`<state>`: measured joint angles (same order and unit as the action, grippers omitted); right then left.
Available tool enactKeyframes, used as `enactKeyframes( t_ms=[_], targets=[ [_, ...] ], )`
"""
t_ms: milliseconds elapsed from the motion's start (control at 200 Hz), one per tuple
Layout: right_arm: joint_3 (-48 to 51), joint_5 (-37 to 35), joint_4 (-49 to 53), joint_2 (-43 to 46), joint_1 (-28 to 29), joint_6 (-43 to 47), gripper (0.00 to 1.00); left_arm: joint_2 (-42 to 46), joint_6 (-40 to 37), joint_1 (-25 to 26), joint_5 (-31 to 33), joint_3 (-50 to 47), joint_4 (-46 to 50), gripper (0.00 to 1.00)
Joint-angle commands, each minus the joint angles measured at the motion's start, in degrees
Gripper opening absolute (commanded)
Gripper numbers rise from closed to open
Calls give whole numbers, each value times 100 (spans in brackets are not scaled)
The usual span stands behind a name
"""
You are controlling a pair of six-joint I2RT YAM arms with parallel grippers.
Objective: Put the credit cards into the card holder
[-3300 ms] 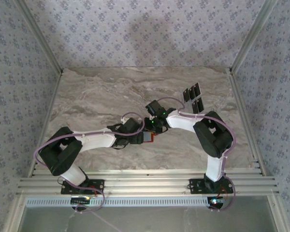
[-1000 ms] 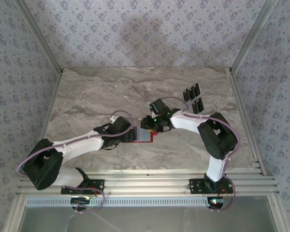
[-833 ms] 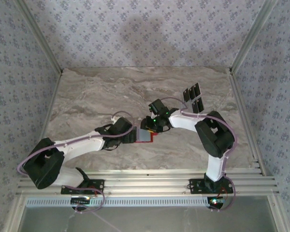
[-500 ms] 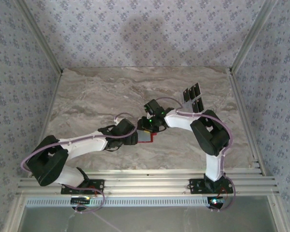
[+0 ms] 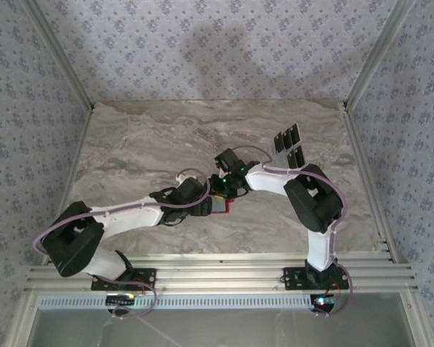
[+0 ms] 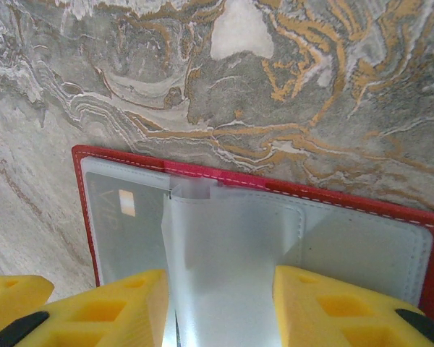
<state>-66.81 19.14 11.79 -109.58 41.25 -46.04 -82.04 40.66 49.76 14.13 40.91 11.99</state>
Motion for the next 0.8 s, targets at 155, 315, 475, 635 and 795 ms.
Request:
enactKeyframes(
  t_ms=[155,315,475,635,795],
  targets=[
    [-35,90,49,-116,18,-54,45,-398,-129,85,-58,308,-276,97],
    [-35,108,51,-107,3,-63,45,-558,-108,105,-21,287,-320,97],
    [-33,125,42,-86,-12,-64,45,-701,-25,113,70,193,-275,97],
    [-45,151,36,-31,-42,-64,45,-821,114,113,156,87,-262,97],
    [17,129,44,156,-124,-62,45,-858,242,113,160,-24,-319,97]
  ],
)
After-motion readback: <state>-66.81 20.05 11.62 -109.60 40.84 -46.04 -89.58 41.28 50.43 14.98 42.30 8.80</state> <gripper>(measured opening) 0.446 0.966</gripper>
